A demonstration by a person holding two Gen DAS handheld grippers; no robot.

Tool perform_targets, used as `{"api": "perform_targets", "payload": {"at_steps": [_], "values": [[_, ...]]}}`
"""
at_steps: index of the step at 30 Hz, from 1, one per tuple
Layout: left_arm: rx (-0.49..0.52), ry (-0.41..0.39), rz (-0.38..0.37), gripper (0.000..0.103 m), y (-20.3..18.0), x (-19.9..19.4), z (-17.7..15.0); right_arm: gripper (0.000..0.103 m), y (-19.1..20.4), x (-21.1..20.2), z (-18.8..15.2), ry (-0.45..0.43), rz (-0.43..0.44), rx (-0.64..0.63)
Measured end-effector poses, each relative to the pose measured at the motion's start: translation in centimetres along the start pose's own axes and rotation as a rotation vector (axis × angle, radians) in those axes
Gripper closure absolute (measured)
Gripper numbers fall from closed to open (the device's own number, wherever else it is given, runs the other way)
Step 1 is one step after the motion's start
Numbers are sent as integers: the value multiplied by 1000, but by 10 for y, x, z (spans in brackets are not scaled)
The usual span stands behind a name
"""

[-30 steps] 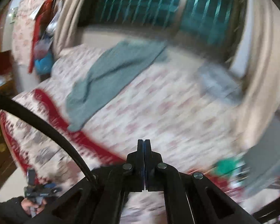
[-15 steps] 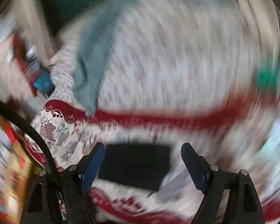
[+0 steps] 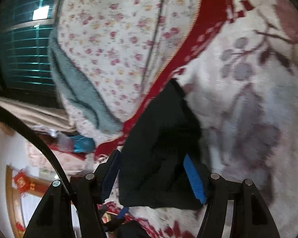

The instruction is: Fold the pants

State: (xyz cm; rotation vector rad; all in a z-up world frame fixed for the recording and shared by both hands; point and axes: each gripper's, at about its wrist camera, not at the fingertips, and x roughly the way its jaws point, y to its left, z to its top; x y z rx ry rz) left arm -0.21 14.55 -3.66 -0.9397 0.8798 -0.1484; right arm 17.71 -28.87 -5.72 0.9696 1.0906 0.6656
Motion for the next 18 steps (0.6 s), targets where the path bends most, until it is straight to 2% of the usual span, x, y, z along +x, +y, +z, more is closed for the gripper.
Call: {"api": "perform_targets", "payload": {"at_steps": [3, 5, 7, 9, 12, 14, 18], "values": [[-4, 2, 1, 12, 1, 1, 0, 40, -12, 15, -4, 68, -11, 79], [0, -1, 2, 12, 0, 1, 1, 37, -10, 14, -6, 36, 25, 79], [2, 4, 4, 12, 1, 1, 1, 37, -5, 14, -6, 3, 147, 64], [3, 4, 5, 12, 1, 1, 1, 36, -4, 16, -6, -39, 174, 47], [1, 7, 5, 12, 1, 1, 1, 35, -8, 32, -9, -21, 109, 43], [1, 5, 3, 12, 1, 1, 2, 35, -1, 32, -11, -48, 102, -31], [2, 14, 6, 12, 0, 2, 1, 38, 2, 38, -11, -69, 31, -107]]}}
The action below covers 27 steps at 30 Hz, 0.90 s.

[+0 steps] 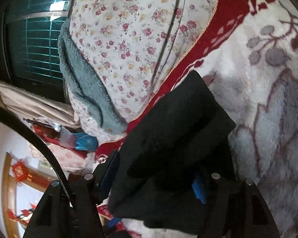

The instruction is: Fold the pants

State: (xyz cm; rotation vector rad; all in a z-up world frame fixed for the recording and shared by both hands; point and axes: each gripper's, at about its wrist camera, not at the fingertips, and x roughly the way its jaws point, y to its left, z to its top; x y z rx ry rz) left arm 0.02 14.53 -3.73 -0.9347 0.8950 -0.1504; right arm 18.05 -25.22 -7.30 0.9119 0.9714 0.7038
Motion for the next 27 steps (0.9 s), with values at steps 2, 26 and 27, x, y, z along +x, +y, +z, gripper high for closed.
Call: {"api": "perform_targets", "payload": {"at_steps": [2, 26, 27], "values": [[0, -6, -2, 12, 0, -1, 0, 36, 4, 2, -2, -4, -25, -39], [-37, 2, -23, 12, 7, -3, -1, 91, 287, -102, 24, -127, -508, -944], [-41, 2, -26, 12, 8, -3, 0, 91, 314, -116, 29, -141, -560, -1012]]}}
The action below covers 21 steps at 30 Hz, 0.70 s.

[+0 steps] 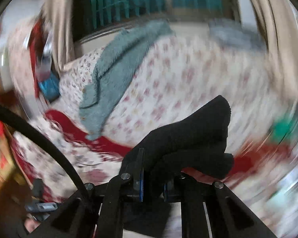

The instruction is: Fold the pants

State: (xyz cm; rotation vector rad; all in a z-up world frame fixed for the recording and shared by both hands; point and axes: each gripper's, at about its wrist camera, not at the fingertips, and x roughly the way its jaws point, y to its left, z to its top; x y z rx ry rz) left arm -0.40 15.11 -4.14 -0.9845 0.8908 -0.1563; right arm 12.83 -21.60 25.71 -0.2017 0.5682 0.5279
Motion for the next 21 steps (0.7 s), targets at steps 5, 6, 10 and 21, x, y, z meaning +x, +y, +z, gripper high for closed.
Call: {"api": "perform_targets", "payload": {"at_steps": [5, 6, 10, 21], "values": [[-10, 3, -11, 12, 1, 0, 1, 91, 8, -103, 118, -72, -287, -332], [-12, 3, -14, 12, 1, 0, 1, 91, 11, -119, 134, -90, -325, -360], [-26, 6, -31, 12, 4, -3, 2, 91, 21, -151, 172, -101, -436, -462], [34, -134, -17, 12, 0, -44, -17, 91, 54, -54, 142, 16, -297, -453]]}}
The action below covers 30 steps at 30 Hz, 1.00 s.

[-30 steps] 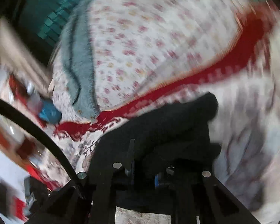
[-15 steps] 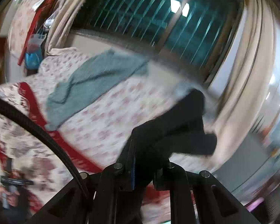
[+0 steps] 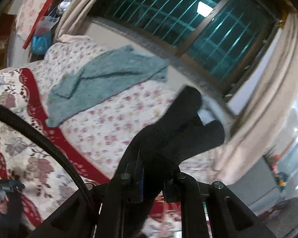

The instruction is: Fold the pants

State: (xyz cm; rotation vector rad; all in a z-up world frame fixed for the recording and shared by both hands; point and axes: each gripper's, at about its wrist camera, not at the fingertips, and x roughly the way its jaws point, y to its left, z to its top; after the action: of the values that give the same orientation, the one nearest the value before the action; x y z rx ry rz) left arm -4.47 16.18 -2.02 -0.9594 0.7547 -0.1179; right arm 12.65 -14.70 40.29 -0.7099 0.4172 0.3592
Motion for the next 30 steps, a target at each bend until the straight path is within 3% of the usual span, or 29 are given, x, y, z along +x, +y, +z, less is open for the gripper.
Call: {"api": "perform_targets", "payload": {"at_steps": [6, 9, 14, 19, 21, 24, 27, 29, 30], "values": [[3, -117, 8, 12, 5, -38, -19, 91, 73, 47, 23, -3, 231, 91], [-12, -253, 52, 12, 13, -69, -25, 91, 134, 72, 36, -4, 350, 84], [-62, -478, 187, 12, 28, -115, -38, 91, 256, 120, 43, 46, 504, 45], [-146, -516, 239, 12, 50, -121, -39, 91, 402, 154, 20, 139, 637, -77], [-198, -547, 271, 12, 62, -127, -40, 90, 458, 163, 2, 187, 730, -129], [-263, -584, 307, 12, 77, -135, -43, 89, 511, 167, -19, 230, 807, -226], [-293, -564, 306, 12, 87, -133, -39, 81, 537, 172, -35, 292, 875, -297], [-295, -556, 303, 12, 87, -131, -39, 62, 537, 170, -43, 305, 932, -305], [-291, -563, 304, 12, 87, -132, -39, 45, 534, 168, -44, 307, 964, -284]]}}
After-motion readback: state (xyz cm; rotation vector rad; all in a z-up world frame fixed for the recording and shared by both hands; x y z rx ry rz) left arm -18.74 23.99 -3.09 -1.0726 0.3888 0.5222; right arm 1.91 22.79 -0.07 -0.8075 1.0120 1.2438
